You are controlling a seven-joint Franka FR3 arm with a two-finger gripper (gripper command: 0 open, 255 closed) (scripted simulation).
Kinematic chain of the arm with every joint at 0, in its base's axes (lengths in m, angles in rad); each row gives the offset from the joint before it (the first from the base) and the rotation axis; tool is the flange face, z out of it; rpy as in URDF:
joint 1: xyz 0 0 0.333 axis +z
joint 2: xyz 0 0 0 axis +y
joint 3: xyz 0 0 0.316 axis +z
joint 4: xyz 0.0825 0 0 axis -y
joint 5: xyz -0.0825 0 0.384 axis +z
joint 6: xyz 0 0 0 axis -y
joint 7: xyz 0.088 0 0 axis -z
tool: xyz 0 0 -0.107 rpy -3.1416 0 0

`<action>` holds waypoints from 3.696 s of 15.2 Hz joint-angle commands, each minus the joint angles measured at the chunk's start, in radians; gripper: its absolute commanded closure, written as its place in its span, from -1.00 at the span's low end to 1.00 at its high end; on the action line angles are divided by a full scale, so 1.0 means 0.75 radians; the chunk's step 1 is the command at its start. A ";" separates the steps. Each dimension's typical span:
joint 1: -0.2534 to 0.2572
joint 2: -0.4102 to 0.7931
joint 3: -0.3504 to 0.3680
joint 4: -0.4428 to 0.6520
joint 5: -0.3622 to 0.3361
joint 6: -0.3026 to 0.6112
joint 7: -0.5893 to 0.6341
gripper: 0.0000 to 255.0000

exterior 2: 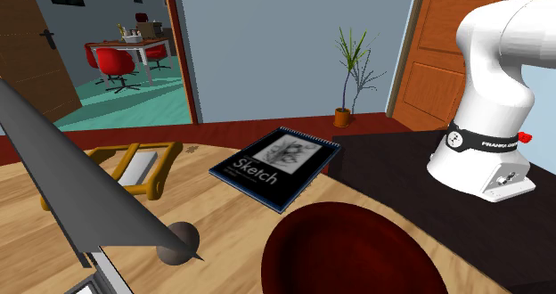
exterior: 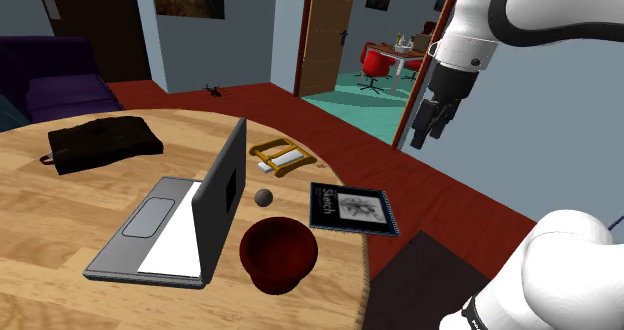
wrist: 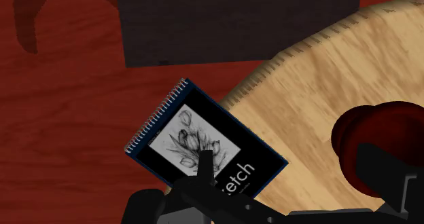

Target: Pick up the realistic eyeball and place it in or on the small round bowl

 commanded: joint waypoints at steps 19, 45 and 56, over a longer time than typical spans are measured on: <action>0.088 0.773 0.131 0.056 0.076 0.766 0.136 -1.00; 0.197 1.848 0.172 0.779 -0.039 1.166 0.303 -1.00; 0.198 1.870 0.170 0.783 -0.041 1.184 0.305 1.00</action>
